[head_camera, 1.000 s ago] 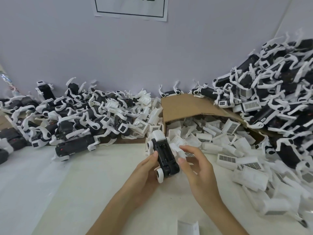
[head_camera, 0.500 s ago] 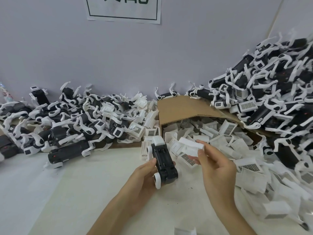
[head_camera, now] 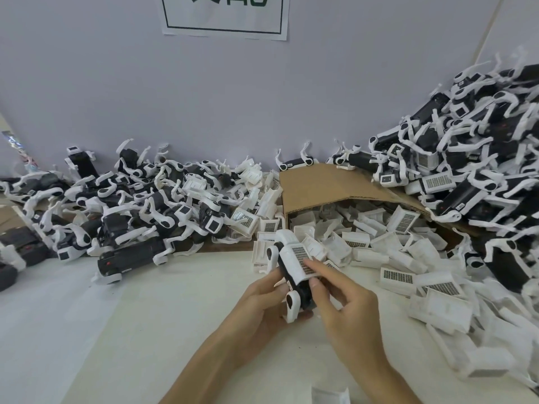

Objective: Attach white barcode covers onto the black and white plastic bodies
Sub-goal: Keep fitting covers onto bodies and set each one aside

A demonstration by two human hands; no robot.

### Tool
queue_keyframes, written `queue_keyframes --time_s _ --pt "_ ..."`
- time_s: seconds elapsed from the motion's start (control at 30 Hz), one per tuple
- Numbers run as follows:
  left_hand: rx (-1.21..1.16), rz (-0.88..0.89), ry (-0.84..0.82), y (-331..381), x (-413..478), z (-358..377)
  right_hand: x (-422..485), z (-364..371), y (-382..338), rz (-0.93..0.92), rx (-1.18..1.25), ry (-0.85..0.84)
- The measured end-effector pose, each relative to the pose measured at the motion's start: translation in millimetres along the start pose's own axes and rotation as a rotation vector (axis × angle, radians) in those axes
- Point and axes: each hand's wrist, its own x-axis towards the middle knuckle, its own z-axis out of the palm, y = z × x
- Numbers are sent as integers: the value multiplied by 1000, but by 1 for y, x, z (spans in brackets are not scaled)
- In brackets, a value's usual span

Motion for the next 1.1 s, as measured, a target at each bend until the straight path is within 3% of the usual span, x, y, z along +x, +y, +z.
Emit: queue_keyframes --time_s 0.13,0.53,0.87,1.1 --pt "50 7 -53 0 -2 3 4 -5 0 75 33 -11" --pt "227 151 139 -4 -1 10 4 -4 0 101 15 -109" --pt "240 173 225 -9 0 16 -3 5 -3 -68 -46 -213" --pt "353 288 298 -13 -4 19 4 -1 -8 144 184 -153"
